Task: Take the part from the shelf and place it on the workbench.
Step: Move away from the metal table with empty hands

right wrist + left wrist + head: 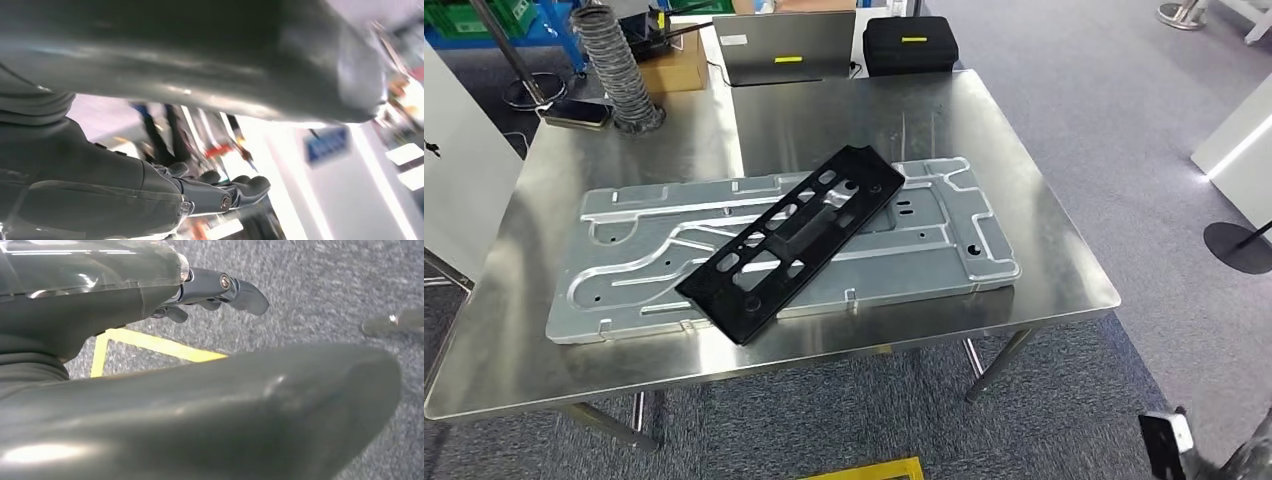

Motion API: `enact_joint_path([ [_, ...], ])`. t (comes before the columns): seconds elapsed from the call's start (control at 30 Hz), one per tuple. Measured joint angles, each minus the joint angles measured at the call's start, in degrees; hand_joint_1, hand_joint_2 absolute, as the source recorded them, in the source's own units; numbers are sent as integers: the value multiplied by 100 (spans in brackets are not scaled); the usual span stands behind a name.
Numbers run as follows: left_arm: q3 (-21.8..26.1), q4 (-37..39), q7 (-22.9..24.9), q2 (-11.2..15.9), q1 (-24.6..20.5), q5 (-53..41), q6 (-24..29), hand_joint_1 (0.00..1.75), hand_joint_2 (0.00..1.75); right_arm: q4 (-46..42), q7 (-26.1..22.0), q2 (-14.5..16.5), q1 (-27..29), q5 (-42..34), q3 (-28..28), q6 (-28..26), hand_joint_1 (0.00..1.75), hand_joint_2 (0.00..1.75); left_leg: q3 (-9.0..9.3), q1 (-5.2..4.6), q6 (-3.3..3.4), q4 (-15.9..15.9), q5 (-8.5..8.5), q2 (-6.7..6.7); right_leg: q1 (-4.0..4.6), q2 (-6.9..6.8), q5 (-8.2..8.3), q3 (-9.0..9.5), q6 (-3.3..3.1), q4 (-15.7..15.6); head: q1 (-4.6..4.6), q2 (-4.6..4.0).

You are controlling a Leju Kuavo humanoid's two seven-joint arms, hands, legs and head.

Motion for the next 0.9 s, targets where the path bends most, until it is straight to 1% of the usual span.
enact_joint_path([
  [0.03, 2, 0, -5, 4, 2, -8, 3, 0, 0, 331, -27, 0, -24, -44, -83, 58, 0, 0, -68, -5, 9, 3, 49, 5, -4, 0, -260, -87, 17, 370, 1, 1],
  [0.07, 4, 0, -1, 7, 4, -21, 5, 0, 0, 702, -39, -1, -50, -109, -178, 156, 0, 0, -137, -10, 8, 10, 98, 8, -7, 0, -408, -124, 29, 677, 1, 1],
  [0.1, 5, 0, 9, 9, 6, -39, 8, 0, 0, 1060, -40, -2, -72, -178, -276, 274, 0, 0, -206, -12, 3, 20, 144, 9, -9, 0, -430, -84, 32, 836, 1, 0],
  [0.13, 5, 0, 24, 9, 9, -63, 11, 0, 0, 1410, -24, -3, -89, -244, -383, 394, 0, 0, -276, -14, -7, 34, 185, 9, -11, 0, -342, 57, 26, 795, 1, 0],
  [0.17, 5, 0, 44, 7, 13, -84, 13, 0, 0, 1717, 20, -5, -105, -287, -483, 498, 0, 0, -340, -14, -21, 52, 220, 7, -10, 0, -198, 297, 10, 547, 1, 0],
  [0.2, 5, 0, 65, 1, 14, -102, 15, 0, 0, 1977, 98, -13, -124, -295, -562, 572, 0, 0, -389, -15, -41, 72, 250, 7, -6, 1, -97, 604, -16, 146, 1, 0],
  [0.23, 4, 0, 86, -6, 14, -122, 19, 0, 0, 2225, 208, -26, -152, -286, -628, 630, 0, 0, -429, -19, -68, 90, 278, 8, 11, 4, -60, 894, -45, -280, 0, 1],
  [0.27, 2, 0, 106, -13, 10, -136, 24, 0, 0, 2463, 340, -41, -181, -260, -680, 681, 0, 0, -448, -21, -101, 94, 310, 13, 31, 7, -56, 1096, -79, -594, 0, 1],
  [0.3, 0, 0, 122, -19, 4, -151, 28, 0, 0, 2690, 471, -55, -203, -231, -723, 731, 0, 0, -457, -20, -136, 92, 346, 18, 54, 10, -83, 1206, -112, -787, -1, 1],
  [0.33, -3, 0, 136, -26, 0, -166, 31, 0, 0, 2900, 604, -63, -217, -207, -764, 787, 0, 0, -460, -18, -175, 77, 386, 21, 76, 13, -78, 1221, -147, -845, -1, 2],
  [0.37, -6, 0, 150, -31, 3, -180, 34, 0, 0, 3089, 753, -65, -220, -182, -800, 852, 0, 0, -460, -21, -216, 59, 430, 16, 75, 8, -30, 1192, -190, -855, -1, 2],
  [0.4, -9, 0, 164, -36, 11, -196, 38, 0, 0, 3260, 920, -64, -228, -151, -827, 917, 0, 0, -482, -20, -251, 74, 415, 8, 66, -12, 20, 1165, -232, -883, -1, 2],
  [0.43, -12, 1, 178, -43, 23, -210, 41, 0, 0, 3413, 1098, -62, -235, -109, -846, 978, 0, 0, -526, -21, -282, 155, 302, -1, 53, -31, 83, 1117, -279, -907, -1, 2],
  [0.47, -14, 1, 191, -48, 34, -223, 44, 0, 0, 3544, 1273, -58, -240, -48, -855, 1021, 0, 0, -596, -20, -305, 343, 86, -8, 41, -56, 151, 1058, -321, -928, -1, 2],
  [0.5, -17, 2, 200, -54, 39, -231, 46, 0, 0, 3661, 1434, -56, -241, 32, -858, 1043, 0, 0, -685, -9, -319, 635, -209, -9, 42, -86, 208, 994, -351, -929, -1, 1],
  [0.53, -20, 2, 206, -58, 41, -236, 46, 0, 0, 3758, 1567, -56, -238, 113, -859, 1050, 0, 0, -768, -4, -333, 991, -491, -8, 51, -112, 260, 918, -372, -921, -1, 1],
  [0.57, -22, 2, 208, -60, 40, -240, 46, 0, 0, 3848, 1693, -56, -235, 191, -858, 1053, 0, 0, -821, 0, -346, 1327, -668, -7, 62, -148, 310, 842, -382, -906, -2, 1],
  [0.6, -25, 2, 208, -60, 40, -245, 46, 0, 0, 3926, 1812, -56, -235, 265, -858, 1055, 0, 0, -813, 0, -357, 1547, -704, -6, 71, -191, 356, 763, -385, -887, -2, 1],
  [0.63, -27, 2, 208, -60, 40, -250, 46, 0, 0, 3992, 1923, -56, -235, 332, -858, 1060, 0, 0, -731, 0, -364, 1607, -614, -3, 76, -236, 399, 681, -384, -860, -2, 1],
  [0.67, -30, 2, 205, -60, 39, -256, 46, 0, 0, 4053, 2035, -56, -236, 398, -858, 1070, 0, 0, -554, 0, -366, 1471, -445, 14, 79, -284, 438, 596, -377, -825, -2, 1],
  [0.7, -32, 2, 198, -60, 34, -265, 46, 0, 0, 4105, 2146, -56, -238, 461, -856, 1089, 0, 0, -281, -1, -360, 1152, -299, 80, 82, -329, 471, 520, -362, -778, -2, 1],
  [0.73, -37, 2, 190, -59, 18, -273, 46, 0, 0, 4149, 2250, -56, -235, 511, -853, 1116, 0, 0, 37, -14, -350, 720, -251, 186, 92, -376, 497, 453, -343, -726, -2, 1],
  [0.77, -43, 1, 177, -58, -5, -283, 46, 0, 0, 4193, 2359, -56, -231, 547, -851, 1147, 0, 0, 302, -32, -317, 342, -267, 282, 102, -426, 524, 409, -316, -684, -2, 0],
  [0.8, -51, 1, 160, -57, -26, -293, 45, 0, 0, 4229, 2463, -56, -231, 571, -848, 1175, 0, 0, 467, -51, -281, 62, -322, 355, 110, -470, 553, 388, -283, -653, -2, 0],
  [0.83, -57, 0, 144, -57, -37, -306, 44, 0, 0, 4261, 2561, -56, -234, 585, -847, 1201, 0, 0, 520, -70, -241, -72, -362, 371, 114, -515, 590, 378, -253, -643, -2, 1],
  [0.87, -62, 0, 129, -57, -32, -322, 42, 0, 0, 4292, 2667, -56, -244, 598, -847, 1230, 0, 0, 481, -74, -188, -86, -333, 344, 113, -553, 639, 374, -219, -649, -1, 2],
  [0.9, -66, 0, 117, -58, -19, -339, 39, 0, 0, 4316, 2770, -56, -255, 620, -846, 1261, 0, 0, 427, -65, -147, -96, -275, 325, 99, -531, 639, 356, -181, -636, -2, 2],
])
